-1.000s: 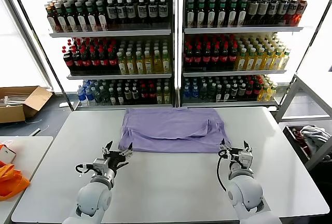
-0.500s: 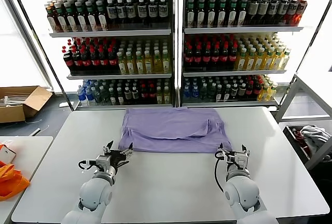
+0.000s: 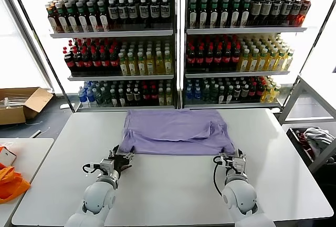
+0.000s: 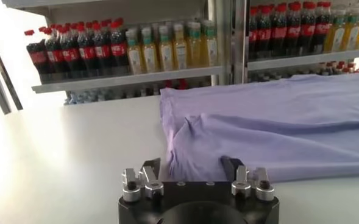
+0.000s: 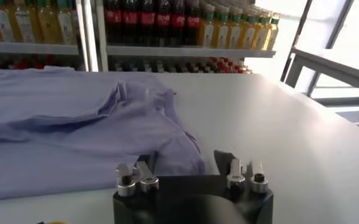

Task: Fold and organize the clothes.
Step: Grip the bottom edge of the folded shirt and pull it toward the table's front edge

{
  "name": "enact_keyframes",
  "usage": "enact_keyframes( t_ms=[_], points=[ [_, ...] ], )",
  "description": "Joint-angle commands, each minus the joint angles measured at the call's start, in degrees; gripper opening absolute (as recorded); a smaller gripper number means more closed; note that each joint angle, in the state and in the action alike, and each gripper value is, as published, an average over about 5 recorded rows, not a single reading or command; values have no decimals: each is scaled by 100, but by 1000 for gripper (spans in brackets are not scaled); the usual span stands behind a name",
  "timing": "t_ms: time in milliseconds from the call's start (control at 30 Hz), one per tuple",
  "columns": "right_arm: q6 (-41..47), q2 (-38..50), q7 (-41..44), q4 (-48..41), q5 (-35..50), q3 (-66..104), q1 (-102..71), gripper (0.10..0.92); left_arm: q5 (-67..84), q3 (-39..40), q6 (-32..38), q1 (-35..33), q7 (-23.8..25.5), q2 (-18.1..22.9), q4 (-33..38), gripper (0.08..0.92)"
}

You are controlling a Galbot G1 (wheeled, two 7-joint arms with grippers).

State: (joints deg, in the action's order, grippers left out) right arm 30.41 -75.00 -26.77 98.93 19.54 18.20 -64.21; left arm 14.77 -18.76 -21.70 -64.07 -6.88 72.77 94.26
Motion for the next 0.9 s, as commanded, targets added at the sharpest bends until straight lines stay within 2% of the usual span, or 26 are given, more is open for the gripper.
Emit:
enact_keyframes(
  t_ms=[33,267,400,533,900],
  points=[
    [-75,-11,78,-93,-1,-9,-93,413,-18,-7,-20,-138,7,24,6,386],
    [-176,2,173,84,-4,59,-243,205,-57,-98,61,-216,28,60,49,187],
    [-237,-17,225,179,-19,104,-344,128,-94,-158,159,-314,28,73,168,103],
    [-276,18,239,596,-43,155,-556,122,-275,-197,240,-617,21,21,646,92],
    [-50,148,-37,2311,-197,133,-1497,122,-431,-362,100,-1891,-2,-250,2502,92]
  ],
)
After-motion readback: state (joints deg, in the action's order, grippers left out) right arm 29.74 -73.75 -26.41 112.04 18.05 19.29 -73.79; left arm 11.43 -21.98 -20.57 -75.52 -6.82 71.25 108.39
